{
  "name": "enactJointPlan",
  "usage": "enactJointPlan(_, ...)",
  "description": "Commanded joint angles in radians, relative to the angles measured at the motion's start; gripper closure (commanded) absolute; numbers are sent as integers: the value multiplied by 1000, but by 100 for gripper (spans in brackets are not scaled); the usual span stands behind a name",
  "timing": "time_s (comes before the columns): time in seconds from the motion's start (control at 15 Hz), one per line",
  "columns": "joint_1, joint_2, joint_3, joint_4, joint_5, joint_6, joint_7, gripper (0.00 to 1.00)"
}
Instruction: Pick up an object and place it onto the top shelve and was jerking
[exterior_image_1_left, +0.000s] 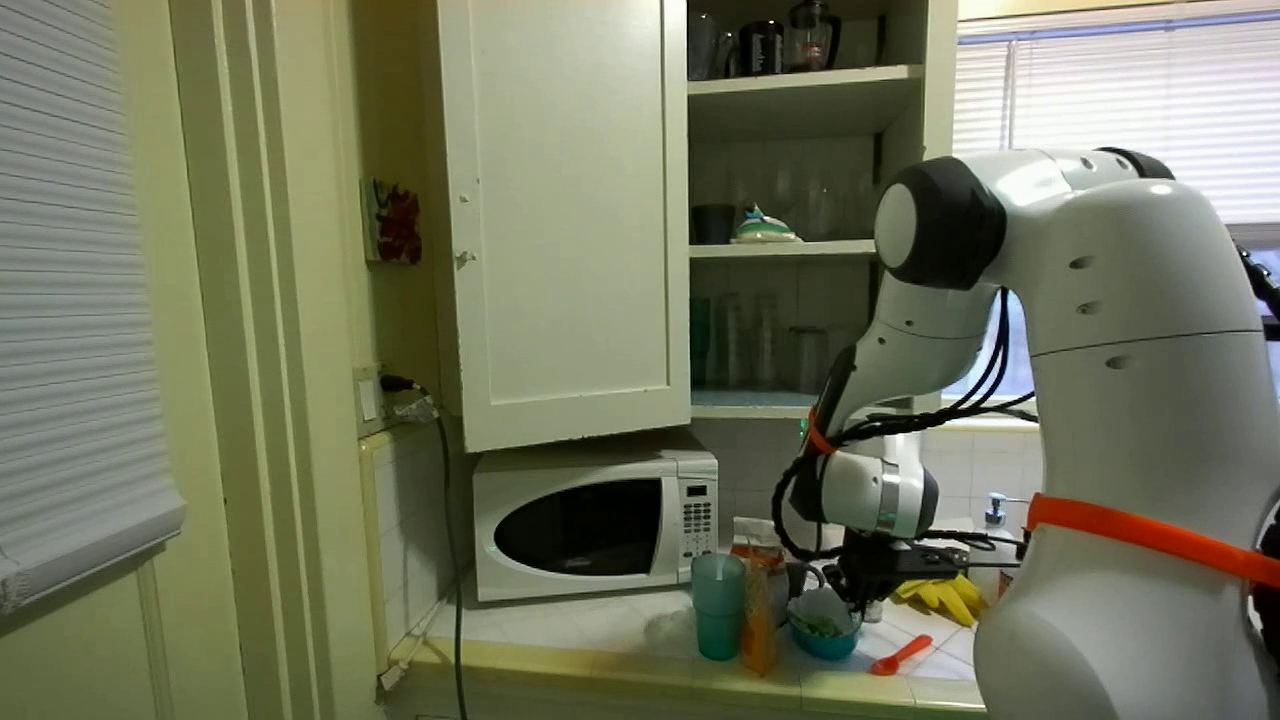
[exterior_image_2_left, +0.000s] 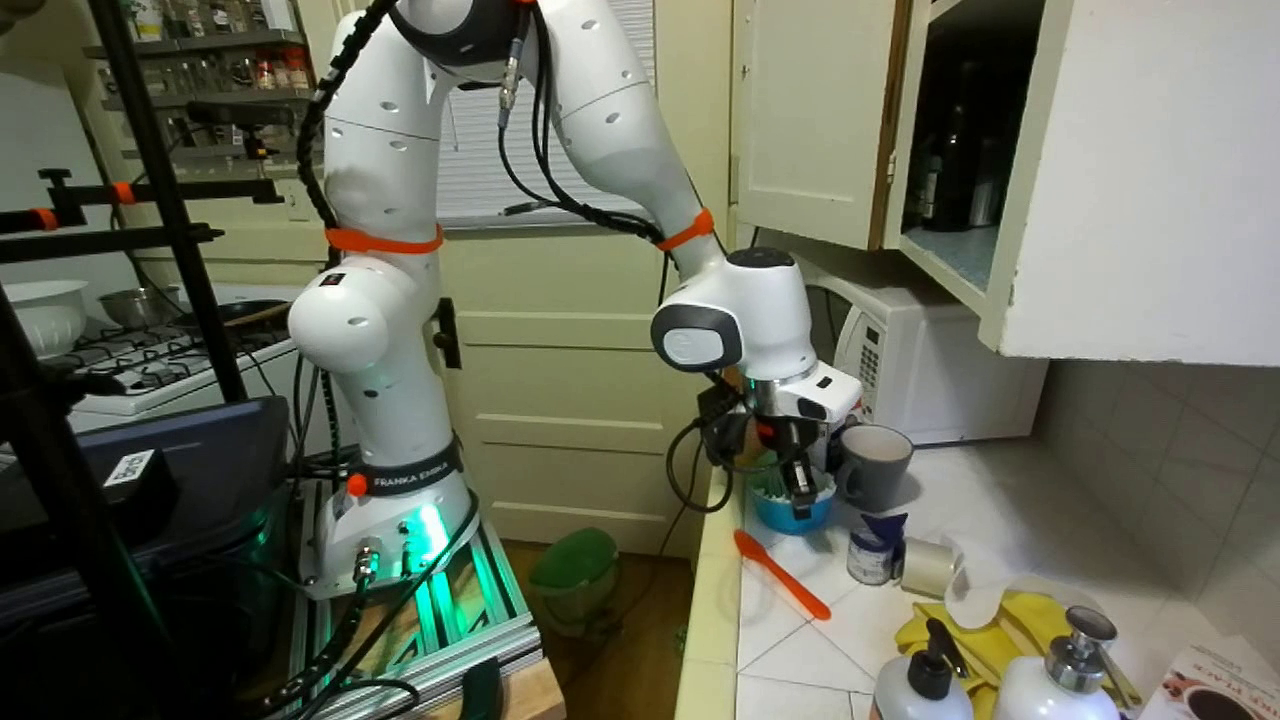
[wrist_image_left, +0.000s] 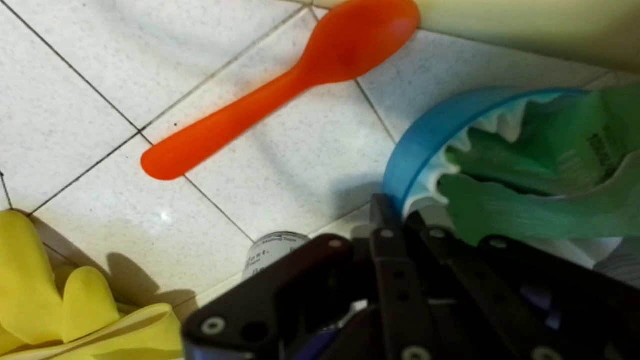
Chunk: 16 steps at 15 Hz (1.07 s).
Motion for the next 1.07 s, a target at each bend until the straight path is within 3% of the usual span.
enactJointPlan(0.0,-27,-57,35,-38,36,3,-61,99)
enactJointPlan(0.47,-48,-236,60,-127,124,-34,-153,99)
enactJointPlan(0.73,-48,-343,24,-166,142,-69,-171,99)
enactJointPlan(1.0,-76,-449,-15,-172,88,-135,-158,99)
